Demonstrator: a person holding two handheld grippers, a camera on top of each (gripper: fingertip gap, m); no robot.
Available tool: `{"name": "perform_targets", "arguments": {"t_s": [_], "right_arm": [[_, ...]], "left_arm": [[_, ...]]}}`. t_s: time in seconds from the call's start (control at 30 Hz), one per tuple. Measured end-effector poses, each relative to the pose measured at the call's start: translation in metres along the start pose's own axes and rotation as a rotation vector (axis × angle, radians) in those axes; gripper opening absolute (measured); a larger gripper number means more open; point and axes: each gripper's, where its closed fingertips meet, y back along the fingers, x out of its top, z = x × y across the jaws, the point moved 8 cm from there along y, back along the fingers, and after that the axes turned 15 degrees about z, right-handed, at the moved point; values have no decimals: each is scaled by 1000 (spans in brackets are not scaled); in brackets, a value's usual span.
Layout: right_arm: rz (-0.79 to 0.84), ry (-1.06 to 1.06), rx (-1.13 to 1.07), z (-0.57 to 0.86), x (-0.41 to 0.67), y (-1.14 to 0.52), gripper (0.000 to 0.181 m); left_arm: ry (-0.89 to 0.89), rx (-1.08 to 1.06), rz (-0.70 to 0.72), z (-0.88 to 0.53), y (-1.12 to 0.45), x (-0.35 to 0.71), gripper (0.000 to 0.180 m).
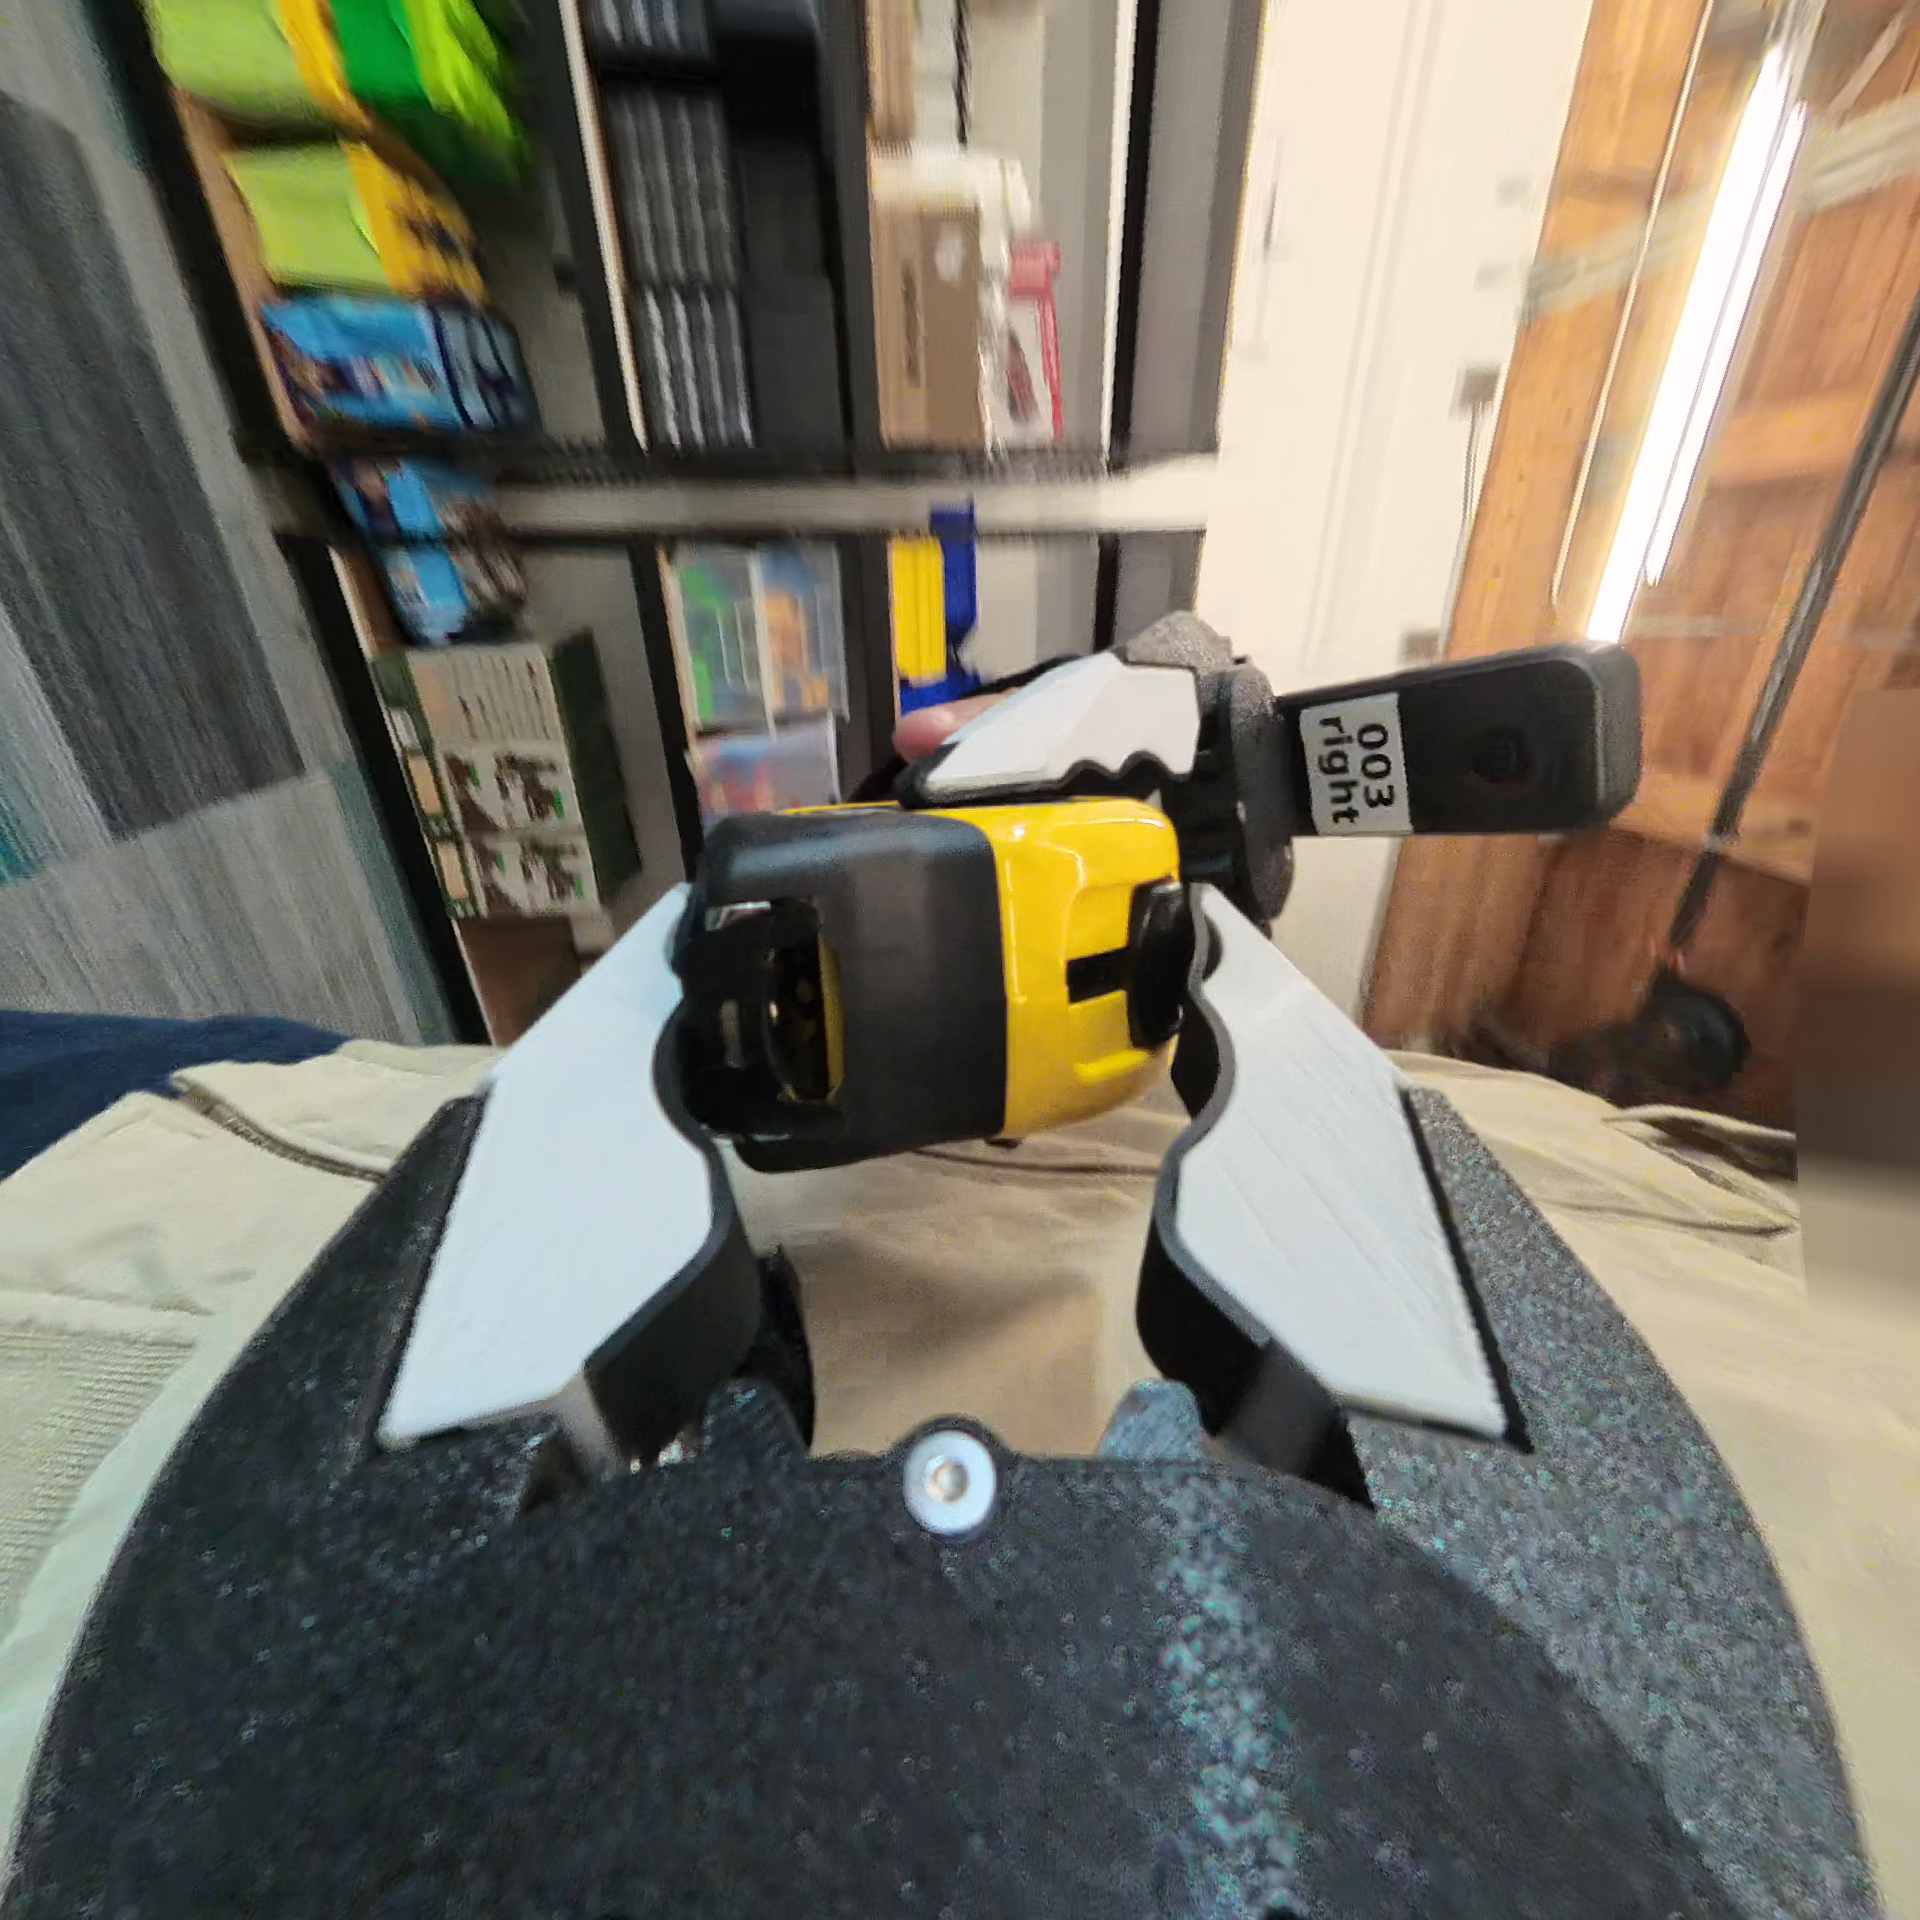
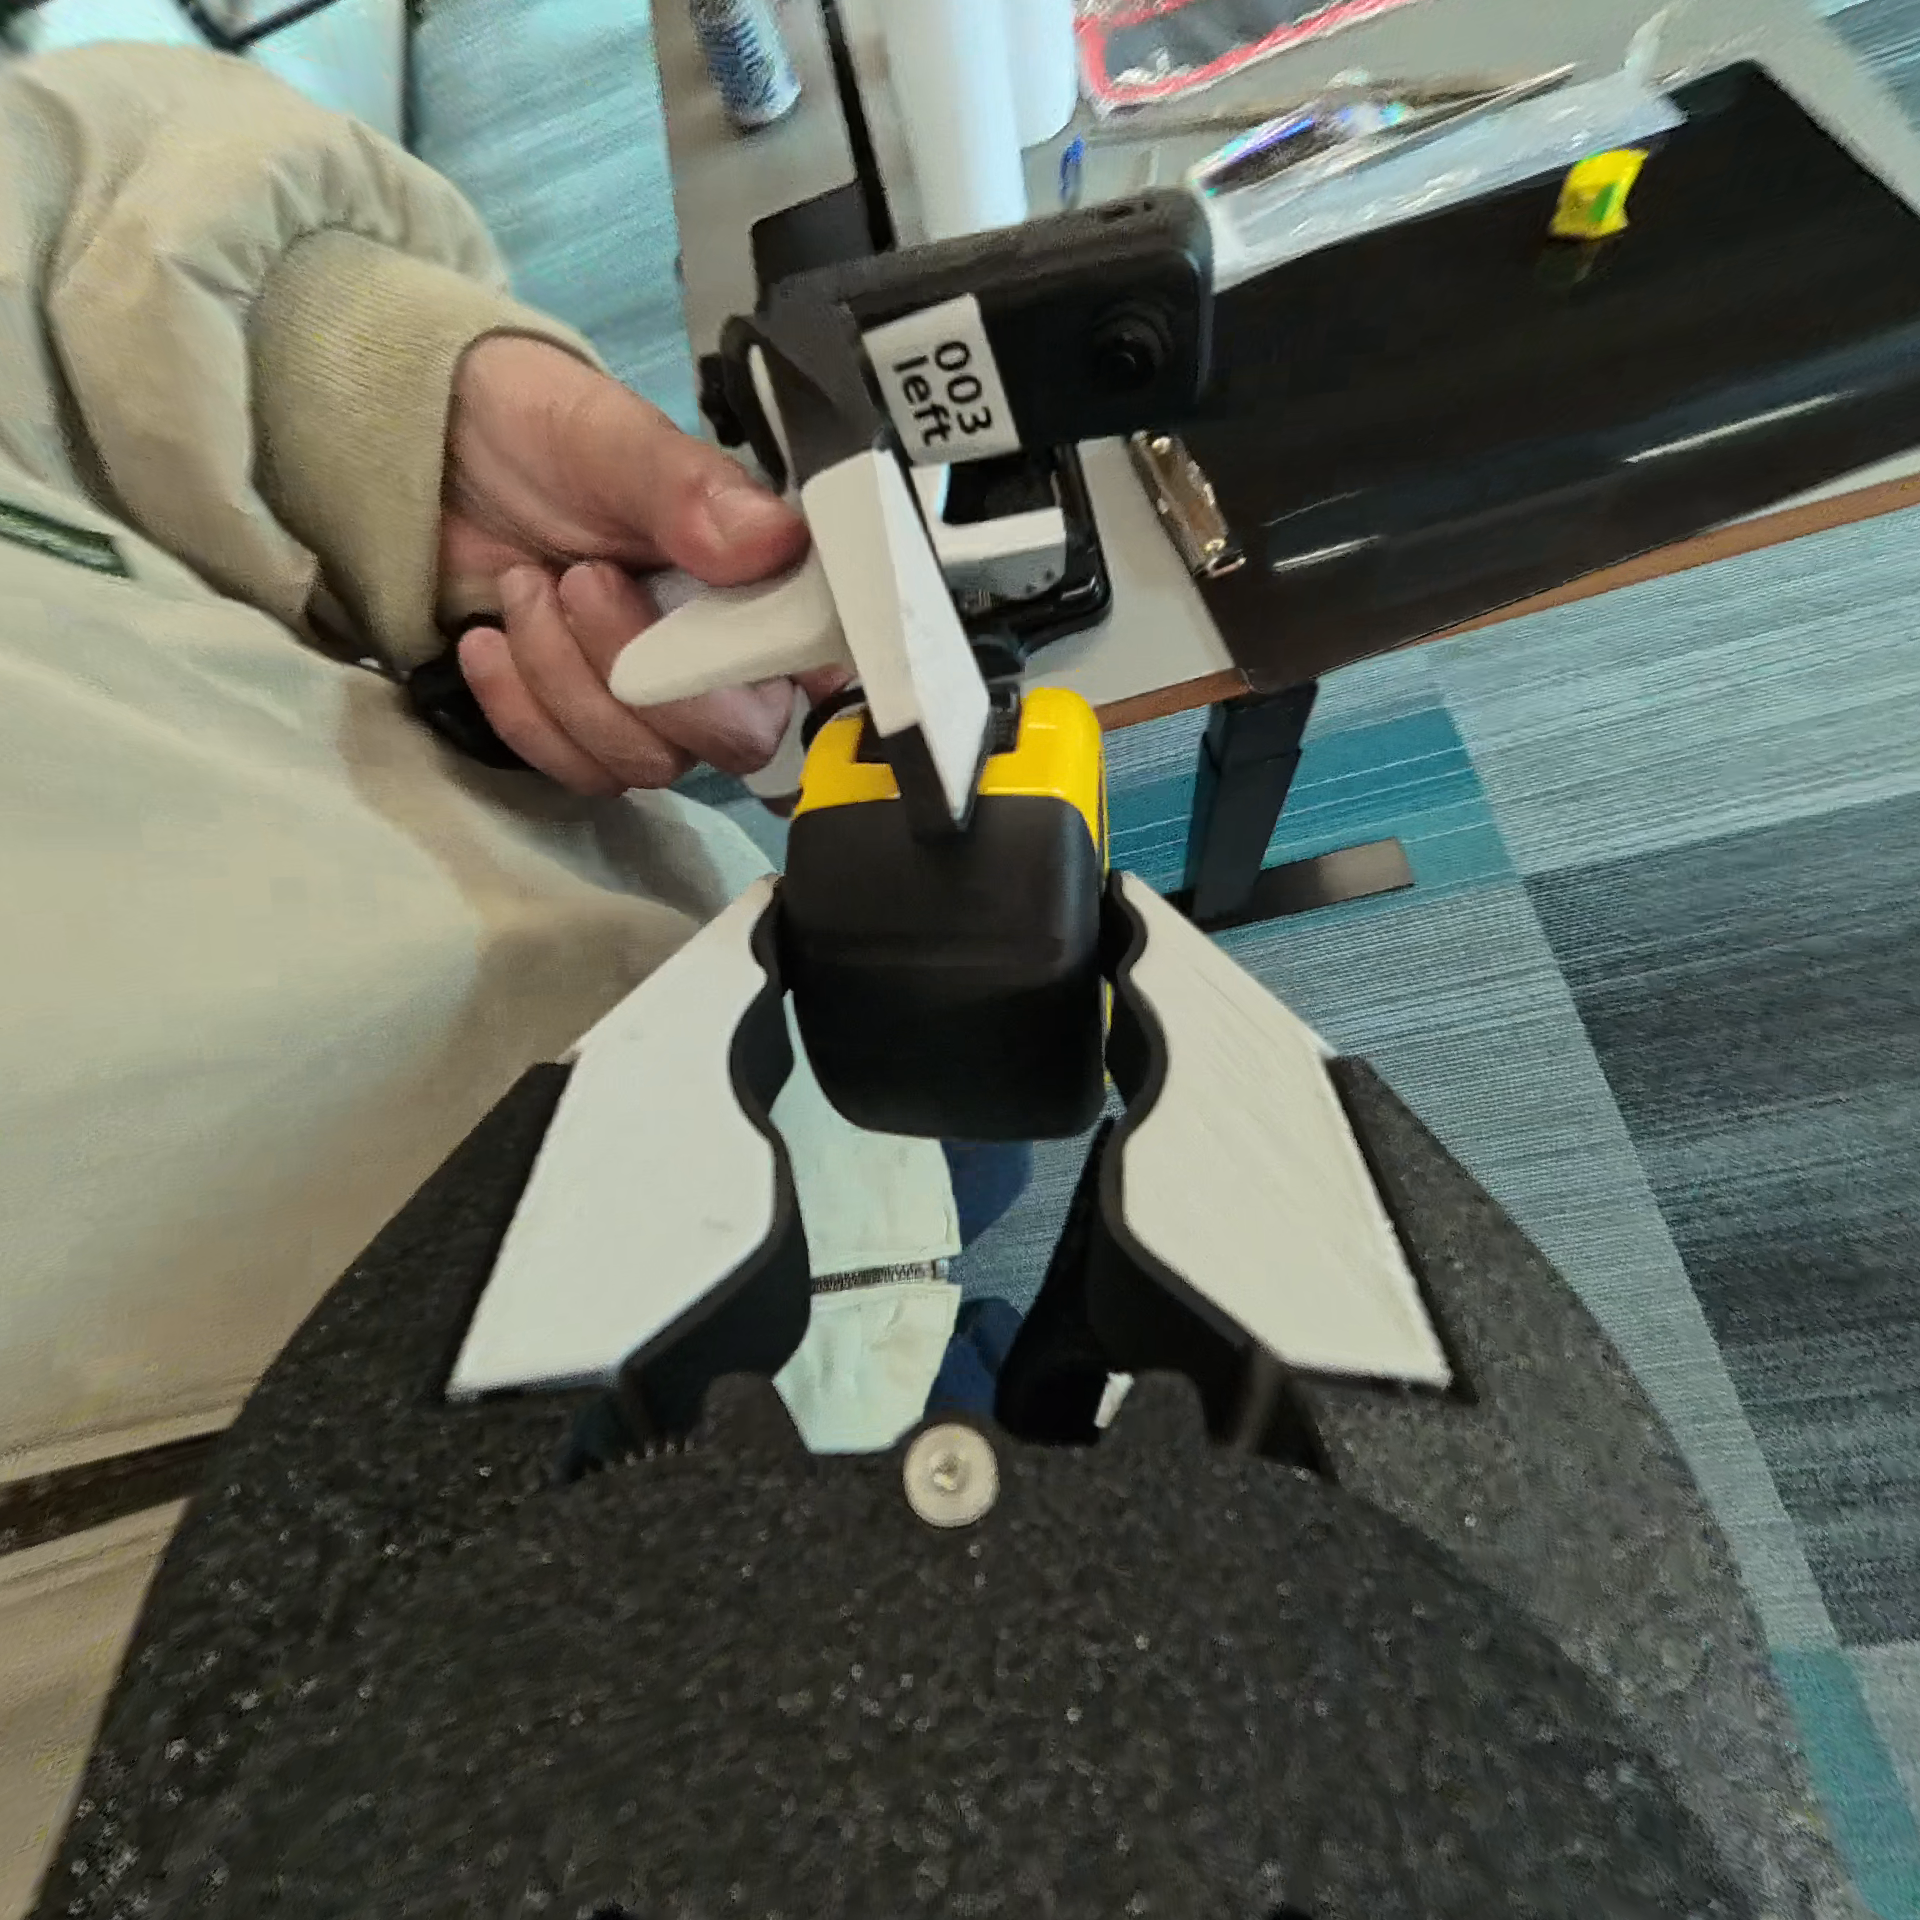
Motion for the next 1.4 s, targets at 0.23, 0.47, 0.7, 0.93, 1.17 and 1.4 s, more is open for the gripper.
{"name": "perform_targets", "arguments": {"t_s": [0.23, 0.47, 0.7, 0.93, 1.17, 1.4], "right_arm": [[-59, 181, 427, 77, 2, -32, 59], [-180, 447, 835, 158, 14, -155, 58], [-378, 698, 1167, 214, 9, -275, 58], [-527, 718, 1352, 257, 23, -365, 58], [-531, 770, 1533, 248, 28, -428, 57], [-381, 864, 1696, 255, 15, -445, 57]], "left_arm": [[-47, 74, 398, -21, -3, 30, 89], [-114, 72, 867, -75, 45, 105, 88], [-43, 74, 1221, -138, 89, 170, 89], [-54, 48, 1641, -169, 127, 188, 49], [-55, 177, 1950, -178, 125, 181, 45], [17, 453, 2156, -188, 102, 179, 44]]}}
